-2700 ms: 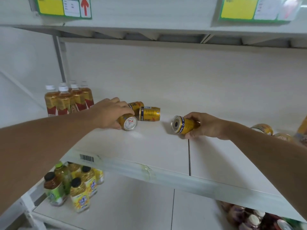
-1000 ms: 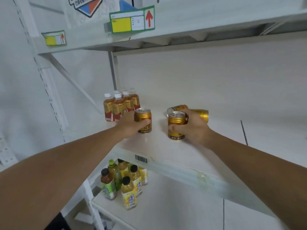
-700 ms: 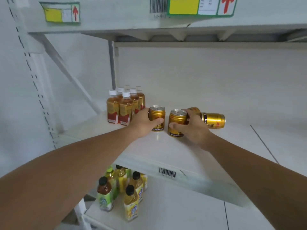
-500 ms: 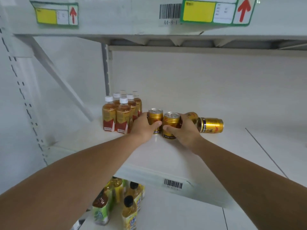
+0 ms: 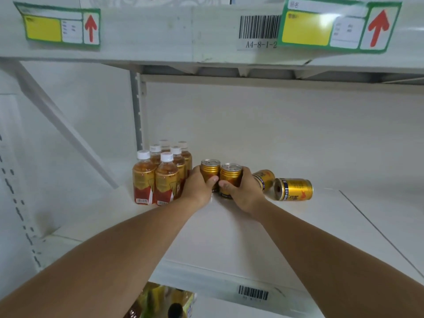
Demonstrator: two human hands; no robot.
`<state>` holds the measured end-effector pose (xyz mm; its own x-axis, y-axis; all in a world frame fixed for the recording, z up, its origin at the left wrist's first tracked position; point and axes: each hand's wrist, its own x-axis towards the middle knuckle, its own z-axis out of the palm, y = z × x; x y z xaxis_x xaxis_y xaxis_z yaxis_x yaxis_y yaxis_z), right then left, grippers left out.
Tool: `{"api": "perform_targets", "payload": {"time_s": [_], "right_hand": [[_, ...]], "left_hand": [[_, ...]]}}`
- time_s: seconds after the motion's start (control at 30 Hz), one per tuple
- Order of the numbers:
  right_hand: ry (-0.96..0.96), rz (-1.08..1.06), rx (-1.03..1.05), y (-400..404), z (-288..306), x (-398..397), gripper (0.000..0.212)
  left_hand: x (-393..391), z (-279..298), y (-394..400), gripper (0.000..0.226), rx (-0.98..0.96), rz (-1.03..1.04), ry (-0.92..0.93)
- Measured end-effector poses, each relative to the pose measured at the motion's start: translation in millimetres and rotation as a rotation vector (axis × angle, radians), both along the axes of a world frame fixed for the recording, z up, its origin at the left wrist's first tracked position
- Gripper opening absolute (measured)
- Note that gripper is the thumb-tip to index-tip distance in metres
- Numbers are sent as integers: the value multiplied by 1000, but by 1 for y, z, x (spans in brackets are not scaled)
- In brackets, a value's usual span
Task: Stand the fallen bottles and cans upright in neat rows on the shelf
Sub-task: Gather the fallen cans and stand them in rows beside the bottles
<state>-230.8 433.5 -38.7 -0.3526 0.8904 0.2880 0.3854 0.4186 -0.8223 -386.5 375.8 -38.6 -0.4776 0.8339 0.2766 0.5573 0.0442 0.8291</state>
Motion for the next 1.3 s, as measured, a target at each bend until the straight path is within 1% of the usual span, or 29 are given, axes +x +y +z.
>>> {"api": "perform_targets", "payload": {"time_s": [0.17,0.3,0.43,0.63,0.9,1.1,1.2,1.3], "right_hand": [[-24,-33,10,10,-1,-5,69],[-8,-77,36,15,-4,-8,66],[7,-95,67,15,-8,-9,67],[-14,-116,85,14,-11,-8,71],[-13,-116,57,14,-13,-9,70],[-37,-129,49,14,-13,-11,70],[-45,-123,50,14,-13,-11,72],[-35,-111,77,11,-13,-11,74]], "left_hand": [[-7,0,13,56,-29,-13,-17],[-9,-5,16,58,-11,-19,-33],[-10,-7,17,59,-5,-24,-31],[0,-12,17,54,-41,61,96],[-3,-10,13,59,-47,29,67],[-4,-8,12,59,-39,10,41],[-3,-10,13,68,-28,10,40],[0,-10,12,90,-45,23,24]]}}
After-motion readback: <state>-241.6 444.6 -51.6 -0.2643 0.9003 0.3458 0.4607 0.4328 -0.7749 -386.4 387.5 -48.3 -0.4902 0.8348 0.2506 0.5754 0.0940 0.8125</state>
